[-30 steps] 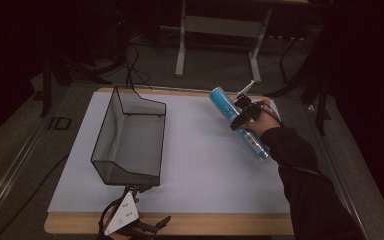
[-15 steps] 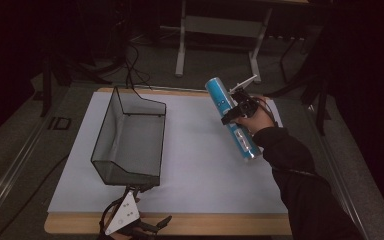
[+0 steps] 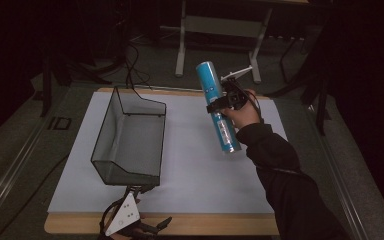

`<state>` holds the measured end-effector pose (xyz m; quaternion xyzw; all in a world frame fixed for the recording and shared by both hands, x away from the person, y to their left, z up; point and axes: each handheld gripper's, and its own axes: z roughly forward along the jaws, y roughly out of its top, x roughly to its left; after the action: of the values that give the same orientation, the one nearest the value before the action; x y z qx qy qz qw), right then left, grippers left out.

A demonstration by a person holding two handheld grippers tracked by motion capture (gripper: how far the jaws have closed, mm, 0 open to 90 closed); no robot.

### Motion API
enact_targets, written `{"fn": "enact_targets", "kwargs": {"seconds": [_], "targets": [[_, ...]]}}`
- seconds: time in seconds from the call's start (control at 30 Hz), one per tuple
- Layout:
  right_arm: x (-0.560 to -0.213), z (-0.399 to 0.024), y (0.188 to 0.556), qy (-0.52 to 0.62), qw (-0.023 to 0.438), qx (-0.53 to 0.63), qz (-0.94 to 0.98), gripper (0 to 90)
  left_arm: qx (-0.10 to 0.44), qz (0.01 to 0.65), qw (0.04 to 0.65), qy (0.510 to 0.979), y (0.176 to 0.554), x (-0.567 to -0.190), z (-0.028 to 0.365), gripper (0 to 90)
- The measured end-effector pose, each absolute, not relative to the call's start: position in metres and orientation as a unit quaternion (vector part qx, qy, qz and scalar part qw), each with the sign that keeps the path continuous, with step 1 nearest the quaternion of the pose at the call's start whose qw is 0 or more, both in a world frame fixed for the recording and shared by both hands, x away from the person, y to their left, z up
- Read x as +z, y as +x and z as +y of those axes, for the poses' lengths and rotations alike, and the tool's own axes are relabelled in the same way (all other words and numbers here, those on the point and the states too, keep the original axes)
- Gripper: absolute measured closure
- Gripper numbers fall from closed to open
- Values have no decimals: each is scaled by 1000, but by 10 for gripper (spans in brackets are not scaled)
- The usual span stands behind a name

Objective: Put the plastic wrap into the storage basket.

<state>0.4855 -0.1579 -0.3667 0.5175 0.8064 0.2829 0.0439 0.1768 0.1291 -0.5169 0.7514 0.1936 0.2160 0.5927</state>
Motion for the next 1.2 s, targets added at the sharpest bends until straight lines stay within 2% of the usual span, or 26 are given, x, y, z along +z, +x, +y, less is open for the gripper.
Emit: {"fn": "enact_targets", "kwargs": {"seconds": [0.17,0.5,0.87,1.1,1.2], "targets": [[-355,-138,480,529,30,333,780,320,218,191,593,751,177,-516,129,1],[-348,-112,474,542,31,380,749,320,229,195,593,747,177,-516,131,1],[-361,-65,463,529,14,426,734,320,243,201,587,745,175,-516,131,1],[-375,-44,457,539,-34,466,701,320,244,200,587,746,174,-516,132,1],[-382,-34,453,539,-40,480,691,320,245,202,587,744,174,-516,133,1]]}}
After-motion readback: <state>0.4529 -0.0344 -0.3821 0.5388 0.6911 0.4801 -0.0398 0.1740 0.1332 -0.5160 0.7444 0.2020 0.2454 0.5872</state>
